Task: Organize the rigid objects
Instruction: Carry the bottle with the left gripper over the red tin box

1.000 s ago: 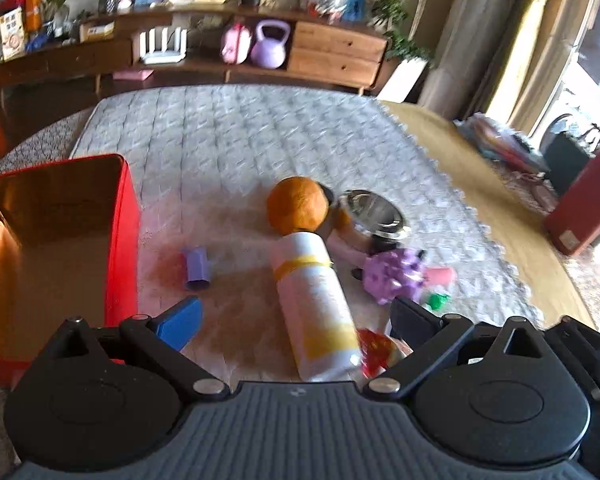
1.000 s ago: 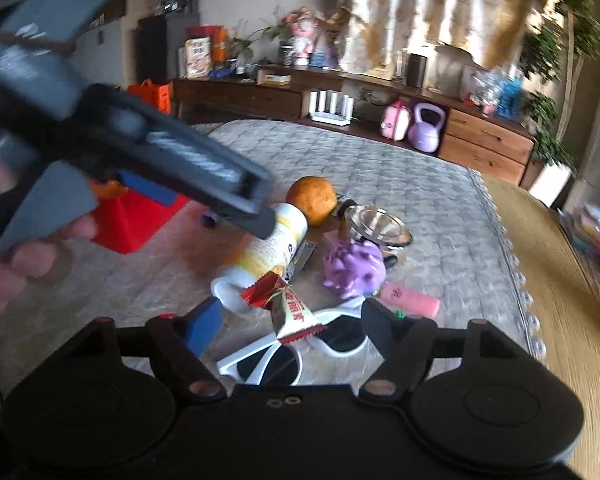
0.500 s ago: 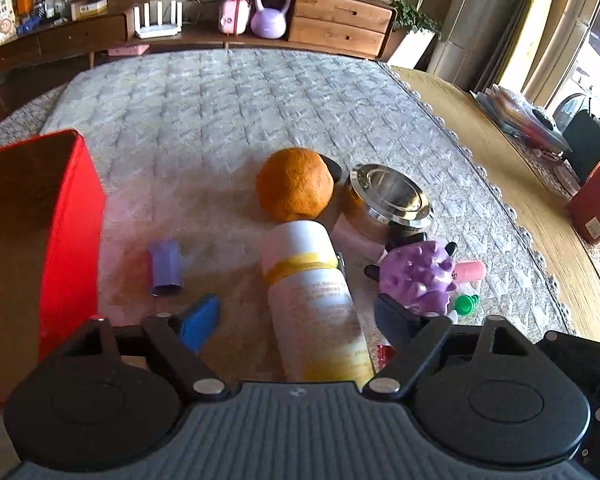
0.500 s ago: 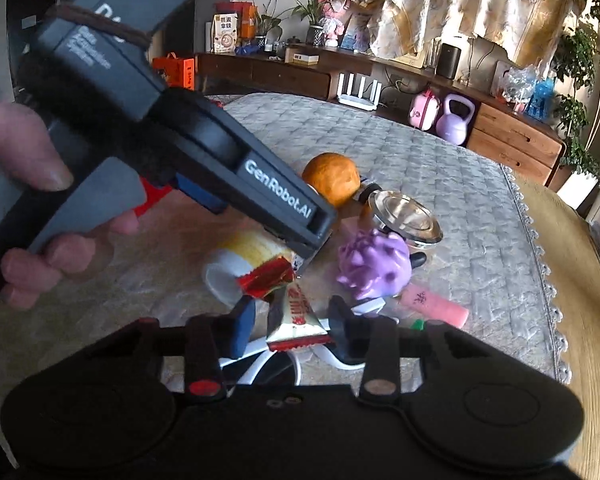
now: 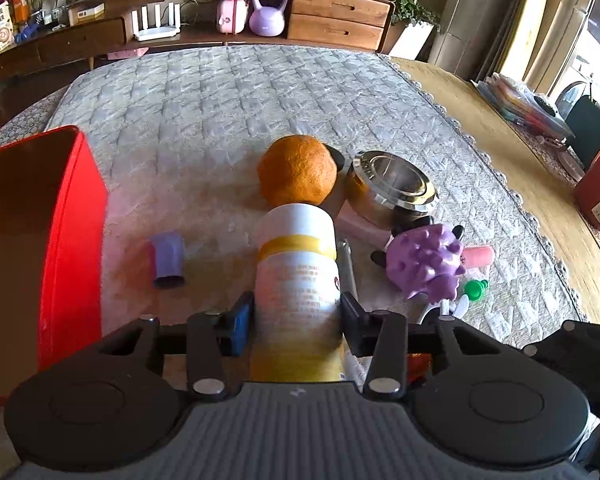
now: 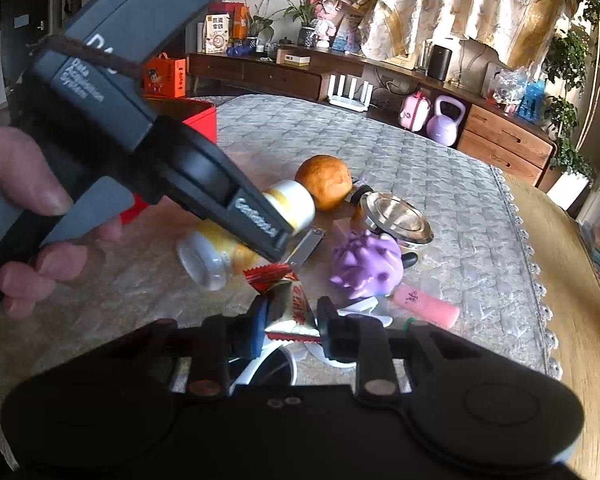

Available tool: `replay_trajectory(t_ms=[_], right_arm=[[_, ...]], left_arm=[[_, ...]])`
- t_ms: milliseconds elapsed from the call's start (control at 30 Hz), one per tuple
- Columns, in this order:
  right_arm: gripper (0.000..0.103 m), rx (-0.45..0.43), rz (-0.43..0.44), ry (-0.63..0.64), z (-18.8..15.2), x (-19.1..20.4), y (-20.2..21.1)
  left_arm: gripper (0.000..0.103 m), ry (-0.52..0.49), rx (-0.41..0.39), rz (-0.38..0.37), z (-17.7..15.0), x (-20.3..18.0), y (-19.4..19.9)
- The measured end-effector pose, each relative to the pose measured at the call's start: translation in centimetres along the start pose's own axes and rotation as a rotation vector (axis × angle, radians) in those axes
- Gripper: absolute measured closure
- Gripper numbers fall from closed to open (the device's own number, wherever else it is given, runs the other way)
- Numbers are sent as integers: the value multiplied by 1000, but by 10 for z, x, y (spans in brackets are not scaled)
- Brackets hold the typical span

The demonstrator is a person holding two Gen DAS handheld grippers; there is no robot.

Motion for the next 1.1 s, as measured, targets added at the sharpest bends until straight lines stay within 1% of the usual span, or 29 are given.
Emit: replay_trajectory(t_ms=[300, 400, 533, 667, 900, 1100], right_arm=[[81, -9, -24, -59, 7, -7, 14], [81, -14, -22, -77, 11, -7, 21], [81, -29, -25, -94, 20, -5, 30], [81, -47, -10, -115, 33, -1, 38], [81, -80, 25, -130, 63, 14, 46], [81, -82, 63, -109, 90, 31, 38]], left_arm=[[58, 6, -22, -4, -6, 10, 22], [58, 7, -29, -1, -7, 11, 34], [58, 5, -46, -14, -8, 14, 54], [58, 0, -59, -22, -8, 20, 75], [58, 9, -86, -9, -5, 46, 108], [58, 37, -116, 16, 1, 81, 128]])
Point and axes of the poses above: each gripper's, at about its wrist camera, not at the fingertips, and y roughly against the way its jaws point, x to its left, z to its top, the point moved 1 cm from there along -y, roughly the way its jaws point, and after that the axes turned 10 degrees about y, right-handed, at the moved point
